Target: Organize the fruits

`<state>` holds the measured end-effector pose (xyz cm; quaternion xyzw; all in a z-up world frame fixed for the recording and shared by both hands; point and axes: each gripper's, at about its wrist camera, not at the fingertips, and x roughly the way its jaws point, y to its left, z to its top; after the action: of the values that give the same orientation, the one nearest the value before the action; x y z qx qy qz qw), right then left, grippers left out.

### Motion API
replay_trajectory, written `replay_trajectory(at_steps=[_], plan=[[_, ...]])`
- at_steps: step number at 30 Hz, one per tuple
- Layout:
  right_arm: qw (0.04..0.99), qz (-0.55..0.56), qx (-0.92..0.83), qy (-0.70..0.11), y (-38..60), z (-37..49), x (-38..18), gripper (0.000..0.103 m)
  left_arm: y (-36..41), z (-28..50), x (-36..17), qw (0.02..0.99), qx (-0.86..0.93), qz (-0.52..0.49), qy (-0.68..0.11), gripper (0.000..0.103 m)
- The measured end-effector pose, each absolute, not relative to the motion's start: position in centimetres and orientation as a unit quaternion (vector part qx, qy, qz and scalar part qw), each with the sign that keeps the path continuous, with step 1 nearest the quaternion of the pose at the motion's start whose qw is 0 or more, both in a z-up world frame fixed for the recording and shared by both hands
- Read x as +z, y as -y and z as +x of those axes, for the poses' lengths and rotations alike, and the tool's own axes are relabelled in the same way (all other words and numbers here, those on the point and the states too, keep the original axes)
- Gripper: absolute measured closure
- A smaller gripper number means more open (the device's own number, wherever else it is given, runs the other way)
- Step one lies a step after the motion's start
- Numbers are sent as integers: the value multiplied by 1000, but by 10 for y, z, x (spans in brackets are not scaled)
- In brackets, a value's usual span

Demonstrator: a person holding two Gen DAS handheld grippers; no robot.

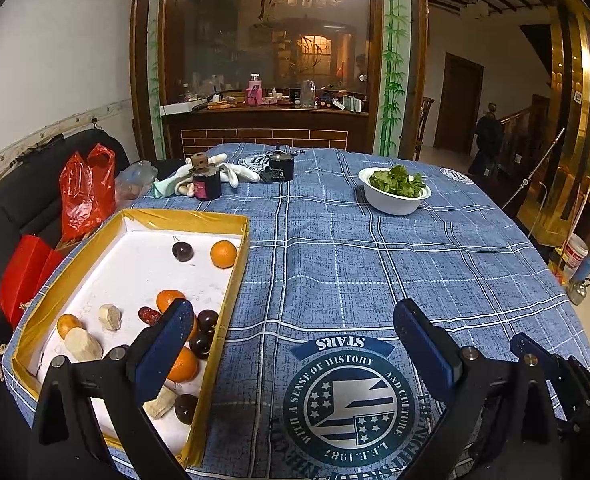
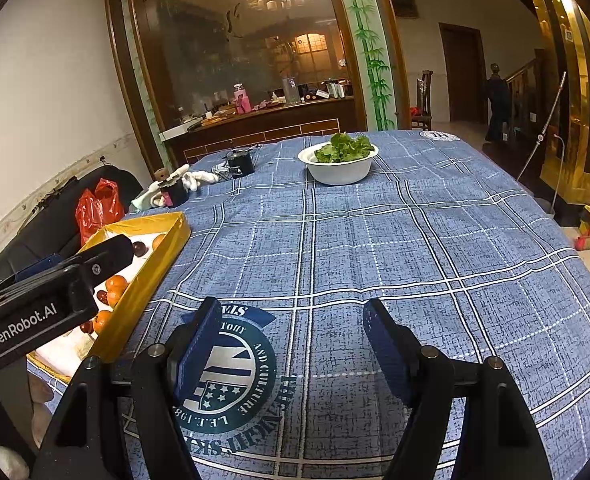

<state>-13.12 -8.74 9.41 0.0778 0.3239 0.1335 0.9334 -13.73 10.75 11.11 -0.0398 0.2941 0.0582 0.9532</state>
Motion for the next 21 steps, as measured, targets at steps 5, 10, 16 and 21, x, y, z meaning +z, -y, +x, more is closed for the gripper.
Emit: replay_trajectory(at_steps=[5, 10, 16, 21], plan=[[934, 68, 137, -324, 79, -134, 95, 25, -116, -139, 109, 951, 62, -50, -299, 3], [934, 60, 140, -324, 73, -138, 96, 24, -122, -139, 105, 948, 58, -61, -307, 3], [934, 55, 142, -325, 66, -140, 97, 23, -126, -141, 103, 947, 55, -65, -309, 3], [933, 49, 146, -326, 60, -141, 97, 23, -132, -143, 100, 946, 56, -74, -311, 3]])
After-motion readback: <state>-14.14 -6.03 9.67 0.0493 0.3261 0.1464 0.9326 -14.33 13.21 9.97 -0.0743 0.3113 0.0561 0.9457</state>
